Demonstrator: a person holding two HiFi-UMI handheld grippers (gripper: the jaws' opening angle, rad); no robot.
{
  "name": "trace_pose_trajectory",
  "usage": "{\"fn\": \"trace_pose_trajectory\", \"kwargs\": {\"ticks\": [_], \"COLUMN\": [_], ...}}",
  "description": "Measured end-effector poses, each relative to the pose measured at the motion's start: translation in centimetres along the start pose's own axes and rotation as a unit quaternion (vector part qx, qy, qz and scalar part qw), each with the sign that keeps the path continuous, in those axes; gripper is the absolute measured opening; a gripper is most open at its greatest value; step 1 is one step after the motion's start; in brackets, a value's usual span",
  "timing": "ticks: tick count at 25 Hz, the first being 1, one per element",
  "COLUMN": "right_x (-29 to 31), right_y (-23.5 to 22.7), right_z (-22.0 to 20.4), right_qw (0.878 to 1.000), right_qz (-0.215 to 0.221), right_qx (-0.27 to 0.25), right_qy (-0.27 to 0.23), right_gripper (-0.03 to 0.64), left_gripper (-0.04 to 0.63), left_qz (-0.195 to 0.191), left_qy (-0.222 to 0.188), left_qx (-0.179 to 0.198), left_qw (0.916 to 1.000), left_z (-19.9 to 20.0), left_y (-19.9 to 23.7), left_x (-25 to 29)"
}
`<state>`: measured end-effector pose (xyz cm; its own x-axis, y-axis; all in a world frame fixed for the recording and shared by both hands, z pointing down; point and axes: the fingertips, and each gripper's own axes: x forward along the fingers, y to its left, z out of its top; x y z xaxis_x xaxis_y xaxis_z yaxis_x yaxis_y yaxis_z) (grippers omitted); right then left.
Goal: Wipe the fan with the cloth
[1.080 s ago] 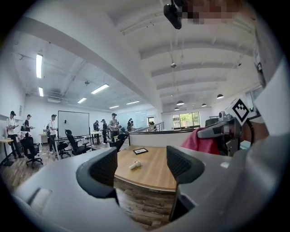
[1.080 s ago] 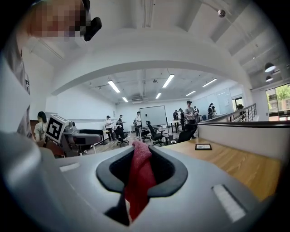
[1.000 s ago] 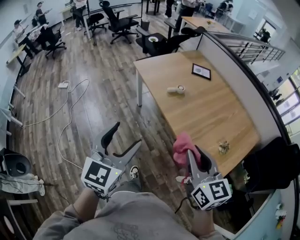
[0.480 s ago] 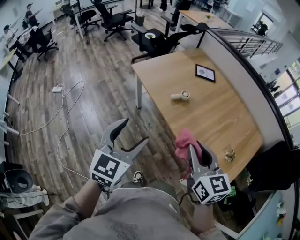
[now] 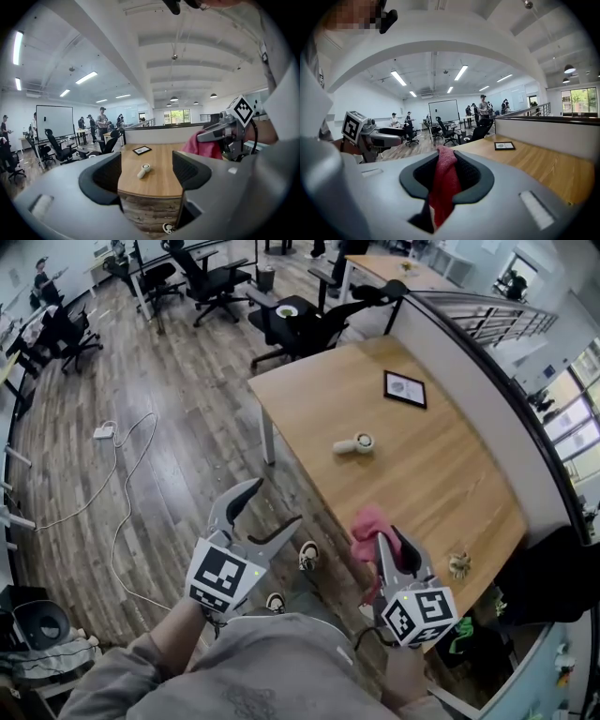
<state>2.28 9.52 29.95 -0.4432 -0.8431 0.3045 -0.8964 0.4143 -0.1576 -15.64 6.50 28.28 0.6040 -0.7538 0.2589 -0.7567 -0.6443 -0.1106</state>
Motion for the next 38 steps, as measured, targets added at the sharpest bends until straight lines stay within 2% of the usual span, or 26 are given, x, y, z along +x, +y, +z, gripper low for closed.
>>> {"fn": "trace_pose_trajectory", "kwargs": {"ticks": [8,15,22,29,38], "right_x": [7.3,13.8,18.0,18.9,18.8], "right_y": [-5.3,-11.5,-16.6,-19.4,-20.2], "right_z": [0.1,0.6,0.6,0.7,-0.5], "right_qw": [0.999,0.998,0.996,0.996,0.994], "right_qz": [0.005,0.016,0.017,0.012,0.002], "right_qx": [0.025,0.043,0.054,0.061,0.080], "right_qy": [0.026,0.051,0.068,0.070,0.080], "right_gripper": [0.071,0.072,0.071,0.071,0.071], "left_gripper": [0.341,0.331,0.331,0.331,0.331], "left_qz": [-0.015,-0.029,-0.042,-0.055,-0.071], "left_qy": [0.030,0.073,0.096,0.118,0.136], "left_qx": [0.005,0.008,0.011,0.021,0.032], "left_qw": [0.9994,0.9969,0.9945,0.9913,0.9876], "left_z": [0.0,-0.6,-1.3,-1.9,-2.8], "left_y": [2.9,4.9,5.6,5.2,4.7], "left_x": [8.4,16.9,23.5,26.5,27.8]}}
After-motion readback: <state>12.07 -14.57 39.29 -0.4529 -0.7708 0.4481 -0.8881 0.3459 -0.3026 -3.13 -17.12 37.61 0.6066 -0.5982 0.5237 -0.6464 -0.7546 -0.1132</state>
